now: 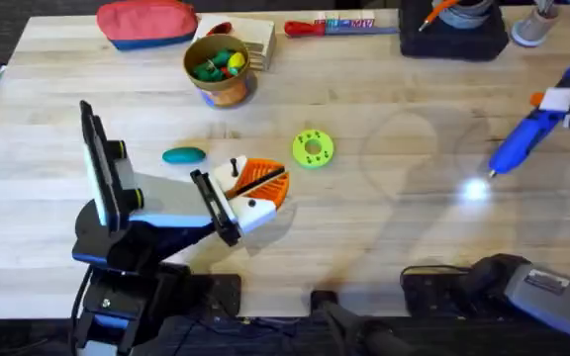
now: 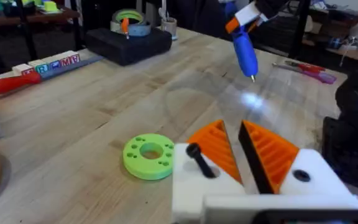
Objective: Pick up the gripper from the table and insert it into the empty holder that is missing its gripper. Then pick up a screw, insert it into the mounting hole, and use the screwdriver to tighten it. Finally, clean up the table by picking up the vegetable and placing it into the bucket.
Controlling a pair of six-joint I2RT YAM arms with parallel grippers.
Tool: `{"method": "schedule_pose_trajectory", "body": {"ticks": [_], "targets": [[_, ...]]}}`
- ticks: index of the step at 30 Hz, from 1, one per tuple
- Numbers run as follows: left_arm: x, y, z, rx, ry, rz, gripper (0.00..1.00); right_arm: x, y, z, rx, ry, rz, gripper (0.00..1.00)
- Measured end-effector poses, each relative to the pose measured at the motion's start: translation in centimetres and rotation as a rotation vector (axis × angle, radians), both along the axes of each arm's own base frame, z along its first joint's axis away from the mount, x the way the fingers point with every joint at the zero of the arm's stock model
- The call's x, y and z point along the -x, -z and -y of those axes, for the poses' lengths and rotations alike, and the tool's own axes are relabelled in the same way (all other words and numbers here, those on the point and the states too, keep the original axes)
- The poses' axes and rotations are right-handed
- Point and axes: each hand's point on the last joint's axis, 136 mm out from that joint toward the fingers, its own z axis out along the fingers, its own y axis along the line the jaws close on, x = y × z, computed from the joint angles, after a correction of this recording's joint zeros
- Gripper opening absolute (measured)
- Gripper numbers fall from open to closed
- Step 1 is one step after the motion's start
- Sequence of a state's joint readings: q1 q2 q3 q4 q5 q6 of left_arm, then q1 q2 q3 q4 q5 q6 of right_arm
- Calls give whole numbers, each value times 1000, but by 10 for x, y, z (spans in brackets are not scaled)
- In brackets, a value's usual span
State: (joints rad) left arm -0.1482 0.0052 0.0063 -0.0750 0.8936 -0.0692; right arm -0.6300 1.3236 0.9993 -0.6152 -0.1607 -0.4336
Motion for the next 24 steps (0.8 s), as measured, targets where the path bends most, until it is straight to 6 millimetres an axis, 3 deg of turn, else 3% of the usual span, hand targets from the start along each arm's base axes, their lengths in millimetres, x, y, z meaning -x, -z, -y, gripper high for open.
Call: {"method": "schedule_pose_trajectory", "body": {"ticks": [4, 6, 7, 8, 9, 10, 11, 17, 18, 24], "targets": [[0, 0, 0, 0, 0, 0, 336, -16, -47, -30, 2, -73, 180, 6], [0, 0, 0, -1, 0, 1, 370, -19, -67, -50, 0, -125, 248, 6], [0, 0, 0, 0, 0, 0, 370, -20, -95, -83, -2, -212, 338, 6], [0, 0, 0, 1, 0, -2, 288, -20, -104, -94, -4, -242, 371, 6], [0, 0, 0, 1, 0, -1, 128, -20, -113, -104, -4, -267, 403, 6], [0, 0, 0, -1, 0, 1, 34, -20, -123, -114, -4, -290, 436, 6], [0, 0, 0, -1, 0, 1, 12, -20, -133, -124, -4, -315, 475, 6], [0, 0, 0, -1, 0, 1, 6, -12, -184, -180, -43, -450, 665, 6], [0, 0, 0, -1, 0, 1, 6, -4, -199, -213, -93, -541, 722, 6], [0, 0, 0, -1, 0, 1, 6, 6, -227, -278, -213, -722, 838, 6]]}}
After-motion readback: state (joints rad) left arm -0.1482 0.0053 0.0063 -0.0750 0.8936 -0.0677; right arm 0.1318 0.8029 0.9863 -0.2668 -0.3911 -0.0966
